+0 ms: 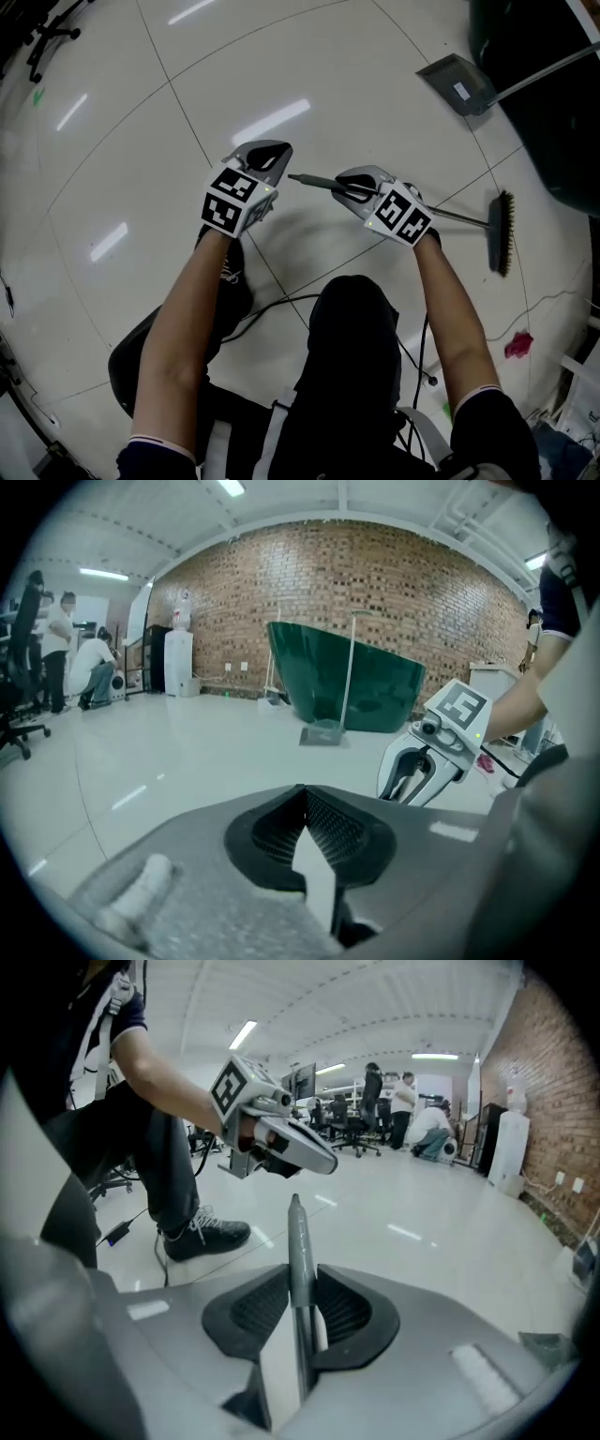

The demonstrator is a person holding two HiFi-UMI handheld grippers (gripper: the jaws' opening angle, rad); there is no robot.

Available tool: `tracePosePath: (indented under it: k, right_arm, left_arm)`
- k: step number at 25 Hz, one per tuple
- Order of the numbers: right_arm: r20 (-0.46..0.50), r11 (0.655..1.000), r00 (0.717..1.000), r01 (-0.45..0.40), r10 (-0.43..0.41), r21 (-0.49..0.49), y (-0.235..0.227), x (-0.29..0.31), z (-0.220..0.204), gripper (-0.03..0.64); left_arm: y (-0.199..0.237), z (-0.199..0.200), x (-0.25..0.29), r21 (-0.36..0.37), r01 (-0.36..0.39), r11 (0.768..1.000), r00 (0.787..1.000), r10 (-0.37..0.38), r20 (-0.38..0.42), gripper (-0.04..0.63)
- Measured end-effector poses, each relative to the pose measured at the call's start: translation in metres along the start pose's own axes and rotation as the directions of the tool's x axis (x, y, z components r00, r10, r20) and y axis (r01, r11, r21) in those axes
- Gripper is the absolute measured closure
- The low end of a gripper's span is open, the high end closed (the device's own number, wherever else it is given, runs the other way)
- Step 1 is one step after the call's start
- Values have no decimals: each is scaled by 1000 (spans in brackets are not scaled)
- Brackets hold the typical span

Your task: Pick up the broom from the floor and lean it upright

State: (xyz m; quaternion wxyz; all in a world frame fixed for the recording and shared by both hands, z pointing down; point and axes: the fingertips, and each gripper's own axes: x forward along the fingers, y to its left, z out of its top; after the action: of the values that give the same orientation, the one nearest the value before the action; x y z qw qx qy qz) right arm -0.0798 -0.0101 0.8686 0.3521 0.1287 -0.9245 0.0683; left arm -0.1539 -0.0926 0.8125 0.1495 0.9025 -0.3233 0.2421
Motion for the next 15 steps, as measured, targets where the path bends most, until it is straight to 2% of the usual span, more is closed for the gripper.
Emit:
tracePosePath:
  k: [4, 8, 11, 15]
  right_arm:
    - [93, 991, 987, 130, -130, 4, -34, -41, 40, 526]
    - [168, 968, 953, 251, -251, 20, -60, -83, 78, 526]
    - [207, 937, 914, 346, -350, 52, -80, -119, 102, 526]
    - [264, 884, 844, 458, -466, 95, -97, -173, 136, 526]
  left_arm:
    - [14, 56, -1, 22, -19, 1000, 994, 17, 105, 594]
    - [17, 110, -3, 59, -19, 998, 985, 8, 175, 595]
    - [16, 152, -4, 74, 8, 997, 975, -24, 221, 595]
    - [10, 208, -14, 114, 34, 993, 960, -64, 271, 594]
